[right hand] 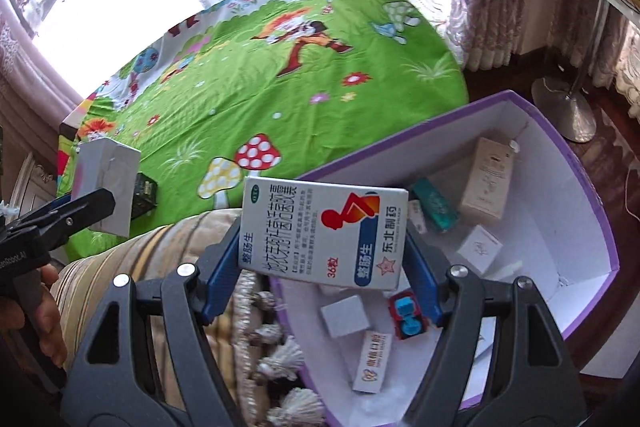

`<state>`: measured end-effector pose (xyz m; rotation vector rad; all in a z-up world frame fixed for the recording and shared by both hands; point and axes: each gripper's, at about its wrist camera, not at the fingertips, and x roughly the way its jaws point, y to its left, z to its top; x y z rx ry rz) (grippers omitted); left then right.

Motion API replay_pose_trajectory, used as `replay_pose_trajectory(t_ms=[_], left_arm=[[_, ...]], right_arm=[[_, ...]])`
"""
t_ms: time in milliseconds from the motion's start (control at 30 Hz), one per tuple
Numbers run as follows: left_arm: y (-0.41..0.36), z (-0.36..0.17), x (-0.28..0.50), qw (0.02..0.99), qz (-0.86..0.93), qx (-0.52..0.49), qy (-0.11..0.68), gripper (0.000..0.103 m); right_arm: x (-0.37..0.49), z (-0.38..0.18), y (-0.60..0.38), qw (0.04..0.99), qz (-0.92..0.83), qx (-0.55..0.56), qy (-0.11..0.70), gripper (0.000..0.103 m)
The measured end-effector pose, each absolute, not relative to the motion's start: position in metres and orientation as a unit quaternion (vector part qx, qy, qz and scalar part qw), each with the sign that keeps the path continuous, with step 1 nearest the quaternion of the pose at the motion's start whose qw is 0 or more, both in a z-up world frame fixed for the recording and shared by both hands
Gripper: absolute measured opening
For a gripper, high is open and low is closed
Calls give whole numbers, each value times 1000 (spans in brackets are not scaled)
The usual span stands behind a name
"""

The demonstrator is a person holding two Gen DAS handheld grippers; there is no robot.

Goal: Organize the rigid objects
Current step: 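Carry both boxes into the purple box and open both tools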

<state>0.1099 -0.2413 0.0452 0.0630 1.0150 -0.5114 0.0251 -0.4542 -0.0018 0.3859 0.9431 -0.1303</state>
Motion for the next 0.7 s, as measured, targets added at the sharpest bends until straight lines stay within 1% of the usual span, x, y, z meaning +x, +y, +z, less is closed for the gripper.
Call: replay_pose_trajectory(t_ms=[200, 433, 567, 700], left_arm=[[-299, 40, 106, 824, -286, 53, 487, 93], [-349, 36, 101, 806, -320, 74, 492, 93], [-372, 34, 96, 798, -336, 82, 493, 93], [-395, 30, 95, 788, -352, 82, 499, 93]], right_arm=[[2, -12, -508, 861, -122, 198, 453, 76], [-14, -31, -545, 842, -152, 225, 466, 78], [-26, -39, -558, 834, -162, 235, 472, 80], [-43, -38, -574, 833, -183, 247, 461, 83]])
